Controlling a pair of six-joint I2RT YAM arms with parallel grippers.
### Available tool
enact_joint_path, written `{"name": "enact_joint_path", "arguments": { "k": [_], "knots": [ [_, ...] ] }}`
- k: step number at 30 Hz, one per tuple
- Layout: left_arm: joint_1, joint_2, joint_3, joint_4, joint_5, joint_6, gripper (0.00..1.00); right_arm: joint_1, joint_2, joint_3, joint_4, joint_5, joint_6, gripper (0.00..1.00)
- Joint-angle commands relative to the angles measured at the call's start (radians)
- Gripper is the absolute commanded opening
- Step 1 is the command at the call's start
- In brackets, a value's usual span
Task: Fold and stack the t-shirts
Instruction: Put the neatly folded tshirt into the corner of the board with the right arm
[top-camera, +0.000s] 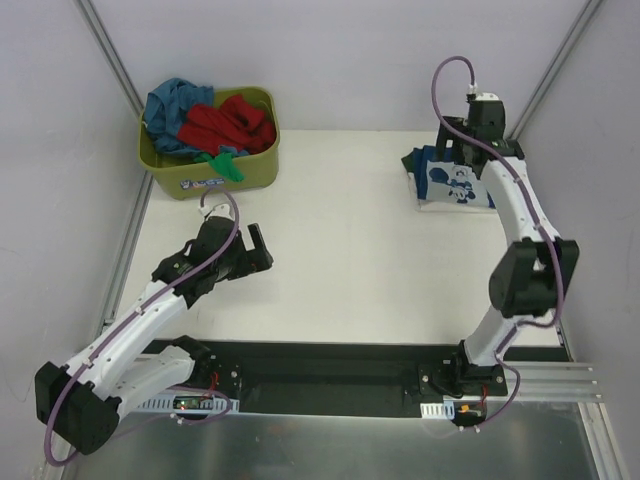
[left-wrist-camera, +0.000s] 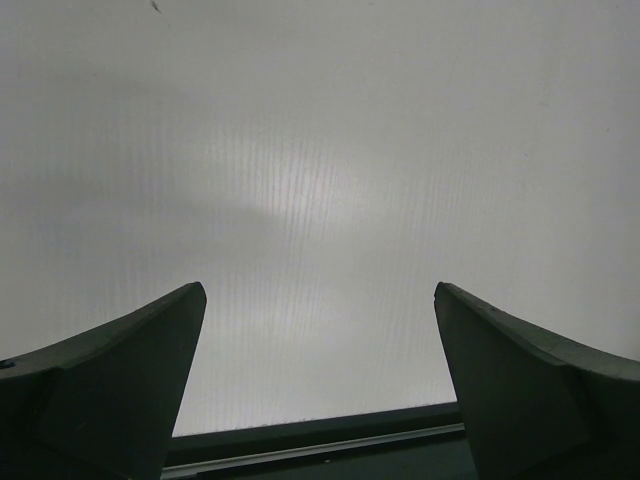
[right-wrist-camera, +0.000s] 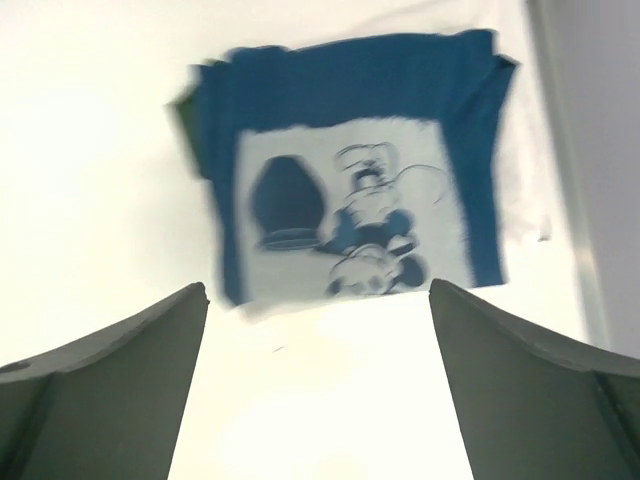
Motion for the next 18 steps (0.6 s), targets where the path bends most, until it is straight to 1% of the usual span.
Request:
{"name": "enact_joint_path", "arguments": {
  "k": [1,2,4,5,6,7,8,9,10,11,12,13,15,16,18],
  "knots": [
    [-0.005,-0.108,-0.081,-0.028,-0.016,-0.037,0.99,0.037,-0.252,-0.317,0.206,-0.249,0.151,0.97],
    [-0.005,-0.139,-0.093,-0.031,-0.022,-0.040,1.00,0.058,-0.282,-0.389,0.211,-0.206,0.145,0.97],
    [-0.005,-0.163,-0.121,-0.034,-0.025,-0.052,0.99,0.129,-0.361,-0.457,0.197,-0.110,0.129,0.97],
    [-0.005,-0.179,-0.127,-0.032,-0.024,-0.053,0.99,0.150,-0.385,-0.491,0.197,-0.090,0.132,0.97],
    [-0.005,-0.183,-0.135,-0.032,-0.025,-0.055,0.99,0.185,-0.440,-0.575,0.212,-0.080,0.141,0.97],
    [-0.005,-0.187,-0.142,-0.032,-0.030,-0.057,0.99,0.202,-0.471,-0.618,0.226,-0.062,0.172,0.97],
    [-0.005,-0.188,-0.145,-0.032,-0.033,-0.060,0.99,0.218,-0.502,-0.675,0.259,-0.060,0.186,0.97],
    [-0.005,-0.187,-0.147,-0.032,-0.041,-0.067,0.99,0.244,-0.569,-0.768,0.275,-0.060,0.198,0.97],
    [-0.005,-0.185,-0.147,-0.032,-0.042,-0.067,0.99,0.256,-0.606,-0.824,0.293,-0.053,0.203,0.97],
    [-0.005,-0.176,-0.147,-0.032,-0.044,-0.067,0.99,0.268,-0.643,-0.873,0.331,-0.050,0.245,0.97],
    [-0.005,-0.171,-0.147,-0.032,-0.045,-0.063,0.99,0.285,-0.717,-0.919,0.350,-0.050,0.261,0.97],
    [-0.005,-0.168,-0.150,-0.031,-0.048,-0.063,0.99,0.295,-0.755,-1.018,0.368,-0.051,0.276,0.97],
    [-0.005,-0.150,-0.156,-0.029,-0.065,-0.081,0.99,0.310,-0.860,-1.109,0.425,-0.069,0.310,0.97],
    [-0.005,-0.145,-0.159,-0.028,-0.077,-0.086,0.99,0.315,-0.893,-1.187,0.441,-0.085,0.321,0.97],
    [-0.004,-0.128,-0.161,-0.022,-0.074,-0.086,0.99,0.319,-0.982,-1.264,0.491,-0.120,0.333,0.97]
  ]
}}
